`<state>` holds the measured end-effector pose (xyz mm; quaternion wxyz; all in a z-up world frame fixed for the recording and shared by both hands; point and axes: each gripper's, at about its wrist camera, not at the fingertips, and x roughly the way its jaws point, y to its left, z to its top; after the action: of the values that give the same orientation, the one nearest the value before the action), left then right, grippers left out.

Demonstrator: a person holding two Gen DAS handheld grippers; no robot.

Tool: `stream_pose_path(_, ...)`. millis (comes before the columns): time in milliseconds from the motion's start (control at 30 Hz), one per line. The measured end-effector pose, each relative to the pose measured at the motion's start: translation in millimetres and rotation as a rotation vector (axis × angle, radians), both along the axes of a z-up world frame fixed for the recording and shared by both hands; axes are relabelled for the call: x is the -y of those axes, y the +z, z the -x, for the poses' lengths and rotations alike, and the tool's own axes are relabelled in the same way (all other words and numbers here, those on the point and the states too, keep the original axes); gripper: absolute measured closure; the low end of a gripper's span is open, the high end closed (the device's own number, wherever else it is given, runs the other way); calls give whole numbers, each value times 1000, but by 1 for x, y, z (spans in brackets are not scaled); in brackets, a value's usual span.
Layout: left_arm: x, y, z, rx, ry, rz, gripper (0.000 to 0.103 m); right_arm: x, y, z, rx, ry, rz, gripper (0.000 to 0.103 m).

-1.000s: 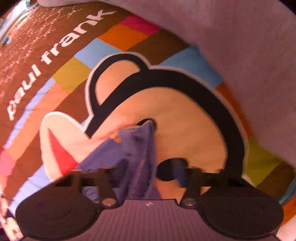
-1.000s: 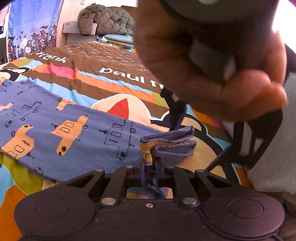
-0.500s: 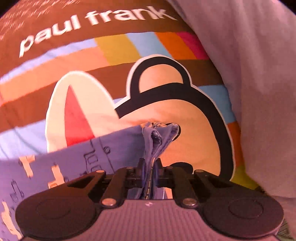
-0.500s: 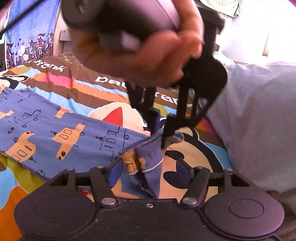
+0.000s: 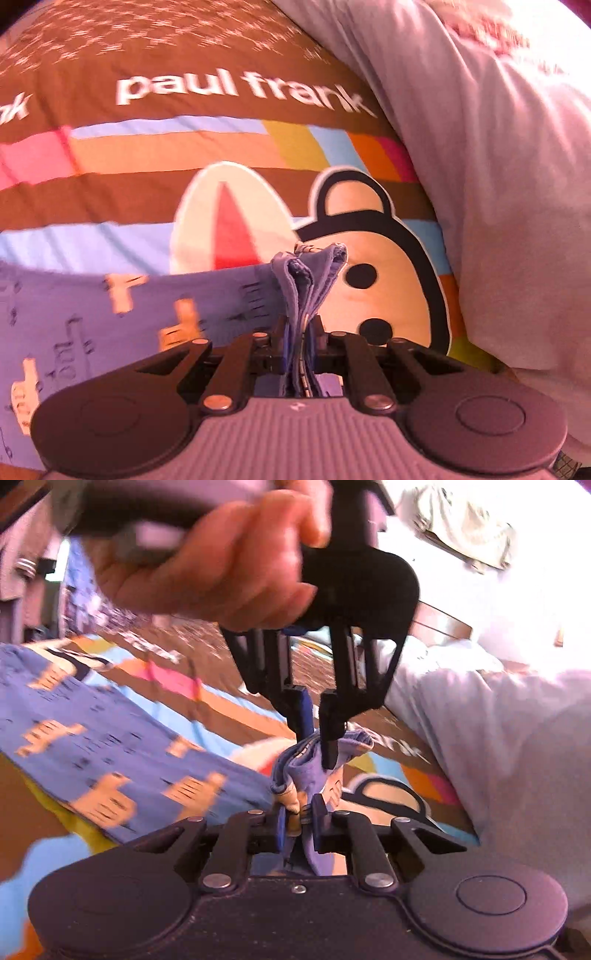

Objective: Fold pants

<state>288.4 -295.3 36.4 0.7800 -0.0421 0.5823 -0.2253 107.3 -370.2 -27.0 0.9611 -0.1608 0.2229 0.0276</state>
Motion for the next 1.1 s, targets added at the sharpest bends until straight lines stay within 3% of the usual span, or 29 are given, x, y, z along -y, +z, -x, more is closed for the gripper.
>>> stream_pose_path(167, -59, -12, 11, 42, 46, 31, 92, -22, 6, 8, -38, 111, -90, 90)
stream_pose_path(300, -86, -34, 13, 58, 43, 54, 90, -53, -7, 8, -61, 191, 40, 90)
stream_pose_path(367, -94, -46, 14, 58, 46, 48, 82, -65, -15, 6, -95, 230, 105, 89)
stream_pose_path(433, -97, -58, 14, 51, 38, 45, 57, -73, -22, 3, -136, 260, 151, 83)
stream_pose_path(500, -103, -69, 14, 39, 46, 62, 51, -77, -24, 5, -135, 280, 177, 76)
stream_pose_path(567, -107, -78, 14, 19, 60, 94, 51, -81, -26, 7, -129, 298, 185, 68)
stream_pose_path(767, -123, -92, 10, -8, 121, 205, 51, -77, -26, 2, -158, 294, 165, 68)
stream_pose_path(967, -133, -97, 9, -23, 166, 257, 52, -72, -25, -6, -176, 274, 145, 66)
stream_pose_path(1067, -135, -96, 12, 8, 189, 253, 58, -73, -27, -7, -177, 270, 143, 65)
stream_pose_path(1100, -135, -96, 13, 18, 199, 250, 66, -73, -27, -6, -175, 268, 143, 65)
